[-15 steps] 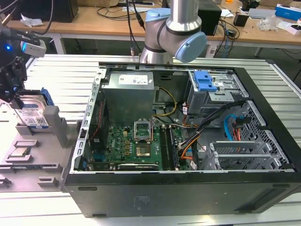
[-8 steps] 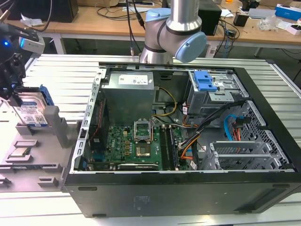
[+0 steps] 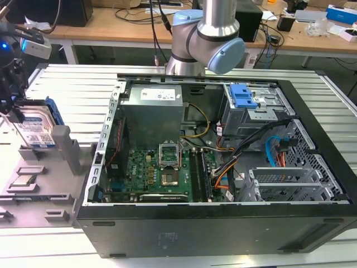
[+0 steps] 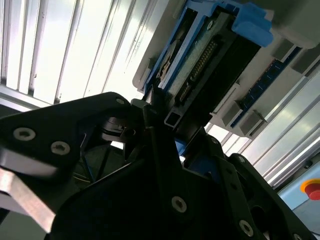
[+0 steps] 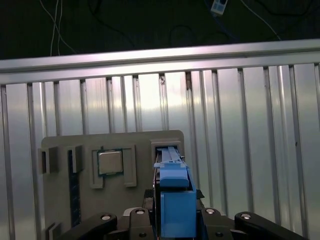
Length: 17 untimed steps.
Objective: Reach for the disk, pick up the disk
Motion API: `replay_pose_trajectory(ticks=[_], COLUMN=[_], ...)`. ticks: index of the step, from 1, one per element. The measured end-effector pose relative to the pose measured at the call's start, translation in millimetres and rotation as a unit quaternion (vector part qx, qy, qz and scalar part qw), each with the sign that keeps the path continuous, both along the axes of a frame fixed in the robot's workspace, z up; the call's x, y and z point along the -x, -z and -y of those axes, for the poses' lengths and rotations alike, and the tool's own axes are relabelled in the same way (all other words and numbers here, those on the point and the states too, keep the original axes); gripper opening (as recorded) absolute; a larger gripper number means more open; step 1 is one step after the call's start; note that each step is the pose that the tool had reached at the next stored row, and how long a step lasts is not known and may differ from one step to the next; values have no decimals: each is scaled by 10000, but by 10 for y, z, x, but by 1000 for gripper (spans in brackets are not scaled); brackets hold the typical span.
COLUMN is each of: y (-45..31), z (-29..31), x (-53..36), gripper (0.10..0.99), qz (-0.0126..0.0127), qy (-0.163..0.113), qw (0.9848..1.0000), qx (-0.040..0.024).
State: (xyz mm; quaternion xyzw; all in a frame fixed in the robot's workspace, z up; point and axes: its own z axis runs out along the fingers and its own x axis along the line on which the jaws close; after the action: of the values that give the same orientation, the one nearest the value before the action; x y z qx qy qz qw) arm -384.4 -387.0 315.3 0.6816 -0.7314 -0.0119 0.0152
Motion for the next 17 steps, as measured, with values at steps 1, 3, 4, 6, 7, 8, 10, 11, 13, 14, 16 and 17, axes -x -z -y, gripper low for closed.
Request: replay_pose_trajectory(ticks=[1, 3, 4, 6, 7, 8, 10, 11, 13, 14, 16, 17], y=[-15, -45, -65, -89, -104, -117, -160, -175, -212, -245, -278, -298], z=[0, 0, 0, 0, 0, 0, 0, 0, 0, -1, 0, -1], x=[0, -1, -2, -2, -2, -2, -3, -3, -3, -3, -4, -4], gripper=[369, 369, 369, 369, 369, 369, 369, 369, 369, 369, 369, 369], qz=[0, 0, 0, 0, 0, 0, 0, 0, 0, 0, 0, 0], qy=[0, 0, 0, 0, 0, 0, 0, 0, 0, 0, 0, 0], qw=[10000, 10000, 10000, 10000, 10000, 10000, 10000, 10000, 10000, 10000, 10000, 10000], qx=[0, 0, 0, 0, 0, 0, 0, 0, 0, 0, 0, 0])
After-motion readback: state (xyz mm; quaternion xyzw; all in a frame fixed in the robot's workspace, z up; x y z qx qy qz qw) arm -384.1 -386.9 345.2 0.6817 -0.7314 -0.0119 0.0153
